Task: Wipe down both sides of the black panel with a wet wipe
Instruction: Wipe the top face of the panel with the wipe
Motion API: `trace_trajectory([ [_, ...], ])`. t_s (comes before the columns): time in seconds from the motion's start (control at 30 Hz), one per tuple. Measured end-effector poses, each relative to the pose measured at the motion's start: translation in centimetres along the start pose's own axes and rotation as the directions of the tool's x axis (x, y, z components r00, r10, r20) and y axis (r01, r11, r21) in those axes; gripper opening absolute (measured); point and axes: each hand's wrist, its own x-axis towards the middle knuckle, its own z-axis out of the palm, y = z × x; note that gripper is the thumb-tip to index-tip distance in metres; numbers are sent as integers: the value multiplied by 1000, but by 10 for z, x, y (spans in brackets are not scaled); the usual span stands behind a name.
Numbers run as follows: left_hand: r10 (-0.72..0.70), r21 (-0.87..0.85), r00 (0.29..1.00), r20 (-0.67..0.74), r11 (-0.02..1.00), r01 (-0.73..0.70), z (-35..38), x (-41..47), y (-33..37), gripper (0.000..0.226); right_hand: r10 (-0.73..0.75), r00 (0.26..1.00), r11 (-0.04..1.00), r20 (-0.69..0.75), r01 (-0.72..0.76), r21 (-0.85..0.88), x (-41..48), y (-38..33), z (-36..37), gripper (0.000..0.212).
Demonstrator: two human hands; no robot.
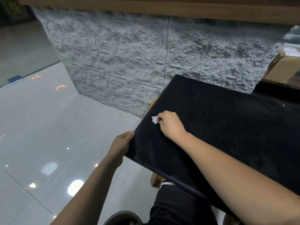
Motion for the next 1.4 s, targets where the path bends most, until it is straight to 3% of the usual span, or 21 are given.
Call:
trace_trajectory([
  [0.27,11,-24,997,-77,1000,-13,0,-3,-14,37,123,991,992,-54,-124,-20,-3,21,-14,22],
  [0.6,-16,-61,990,-143,998,7,8,-4,-16,31,209,970,978,-126,-209,14,-15,-3,6,28],
  [0.9,-27,-147,989,-148,989,5,11,-8,-16,26,115,987,993,-115,-114,13,-35,-43,29,26],
  [1.2,-29,-119,990,-135,993,13,11,-9,-16,34,-82,996,996,-36,81,-37,-55,-92,54,28],
  [1.4,-44,-173,995,-94,985,27,6,-5,-24,32,-154,988,988,14,154,-25,-57,-90,49,25],
])
